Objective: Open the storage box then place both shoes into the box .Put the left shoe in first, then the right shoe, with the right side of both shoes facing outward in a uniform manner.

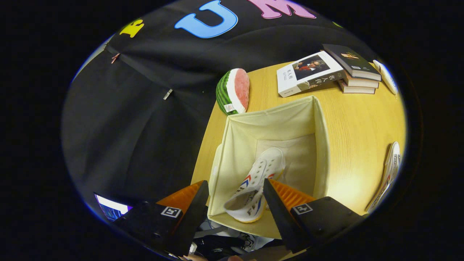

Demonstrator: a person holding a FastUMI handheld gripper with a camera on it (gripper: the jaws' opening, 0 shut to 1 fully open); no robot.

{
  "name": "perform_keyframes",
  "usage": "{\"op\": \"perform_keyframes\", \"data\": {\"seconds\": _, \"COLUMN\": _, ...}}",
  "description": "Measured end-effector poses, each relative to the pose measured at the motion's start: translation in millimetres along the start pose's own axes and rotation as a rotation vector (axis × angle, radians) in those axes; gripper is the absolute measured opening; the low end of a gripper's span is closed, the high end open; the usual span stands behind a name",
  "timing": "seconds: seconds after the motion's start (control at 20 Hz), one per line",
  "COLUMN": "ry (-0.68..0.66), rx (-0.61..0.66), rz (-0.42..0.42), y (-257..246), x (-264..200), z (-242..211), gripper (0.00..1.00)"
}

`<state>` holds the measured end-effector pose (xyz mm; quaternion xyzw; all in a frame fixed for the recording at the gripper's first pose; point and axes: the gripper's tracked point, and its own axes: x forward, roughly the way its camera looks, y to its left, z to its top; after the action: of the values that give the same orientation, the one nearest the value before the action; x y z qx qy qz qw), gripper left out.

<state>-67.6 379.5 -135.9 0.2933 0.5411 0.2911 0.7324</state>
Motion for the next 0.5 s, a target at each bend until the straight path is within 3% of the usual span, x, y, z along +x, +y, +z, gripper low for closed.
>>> {"op": "perform_keyframes", "data": {"seconds": 0.25, "ry": -0.103, "rx": -0.021, "rz": -0.016, "y": -27.4, "x": -47.2, "z": 21.5, "gripper": 0.95}}
{"op": "perform_keyframes", "data": {"seconds": 0.5, "ry": -0.265, "rx": -0.093, "rz": -0.149, "y": -97.1, "x": -115.9, "z": 37.0, "gripper": 0.95}}
